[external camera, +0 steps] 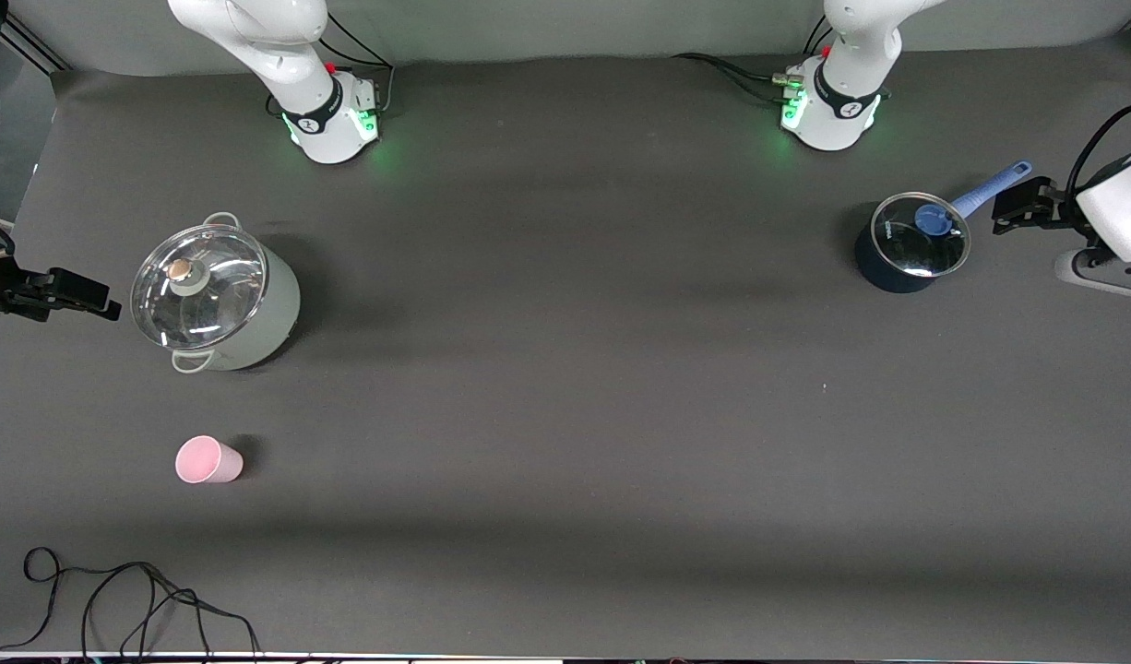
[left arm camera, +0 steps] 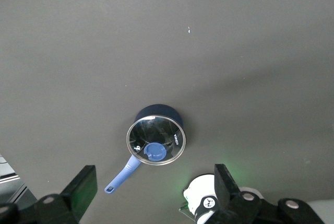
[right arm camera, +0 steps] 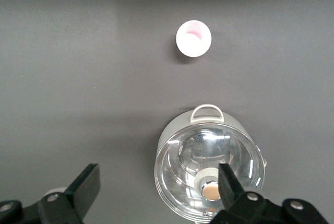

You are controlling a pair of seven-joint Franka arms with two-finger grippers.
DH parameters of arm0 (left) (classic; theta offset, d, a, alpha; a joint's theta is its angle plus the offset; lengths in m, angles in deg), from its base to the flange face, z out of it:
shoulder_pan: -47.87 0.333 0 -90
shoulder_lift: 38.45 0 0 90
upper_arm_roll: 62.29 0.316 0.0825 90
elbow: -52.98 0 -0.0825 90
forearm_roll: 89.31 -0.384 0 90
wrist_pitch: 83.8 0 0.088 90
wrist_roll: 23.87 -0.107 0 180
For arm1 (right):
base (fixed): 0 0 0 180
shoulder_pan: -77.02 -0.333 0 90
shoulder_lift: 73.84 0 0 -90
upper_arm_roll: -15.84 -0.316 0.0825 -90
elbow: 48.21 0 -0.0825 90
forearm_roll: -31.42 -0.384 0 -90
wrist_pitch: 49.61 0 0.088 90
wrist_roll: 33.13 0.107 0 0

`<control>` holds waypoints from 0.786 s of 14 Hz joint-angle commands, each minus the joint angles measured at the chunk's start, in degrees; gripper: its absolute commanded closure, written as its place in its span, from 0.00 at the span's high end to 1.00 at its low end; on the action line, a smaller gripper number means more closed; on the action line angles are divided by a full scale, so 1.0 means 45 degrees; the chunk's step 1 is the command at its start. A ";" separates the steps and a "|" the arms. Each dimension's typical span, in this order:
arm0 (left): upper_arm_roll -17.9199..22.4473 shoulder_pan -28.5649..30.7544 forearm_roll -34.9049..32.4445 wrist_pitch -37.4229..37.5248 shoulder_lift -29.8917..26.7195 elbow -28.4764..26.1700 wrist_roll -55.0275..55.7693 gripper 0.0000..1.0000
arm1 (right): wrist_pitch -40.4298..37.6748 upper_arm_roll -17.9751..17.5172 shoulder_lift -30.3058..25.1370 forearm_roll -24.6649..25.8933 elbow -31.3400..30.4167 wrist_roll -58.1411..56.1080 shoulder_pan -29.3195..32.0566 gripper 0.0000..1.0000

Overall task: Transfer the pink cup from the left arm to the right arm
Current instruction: 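Open the right gripper and raise it from the cup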

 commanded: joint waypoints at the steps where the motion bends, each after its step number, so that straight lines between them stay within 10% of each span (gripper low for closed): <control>1: -0.0073 -0.0142 -0.0177 -0.0140 -0.0144 -0.0674 0.0132 1.00 | 0.0157 0.0034 -0.0388 -0.0219 -0.0308 0.0243 -0.0103 1.00; 6: -0.0034 0.0014 0.0640 -0.1075 -0.1118 -0.2137 0.0599 1.00 | 0.0157 0.2198 -0.0525 -0.0218 -0.0308 0.0204 -0.2365 1.00; 11: -0.0150 -0.0161 0.0878 -0.2796 -0.2136 -0.3723 0.1243 1.00 | 0.0157 0.2358 -0.0525 -0.0160 -0.0191 0.0185 -0.2525 1.00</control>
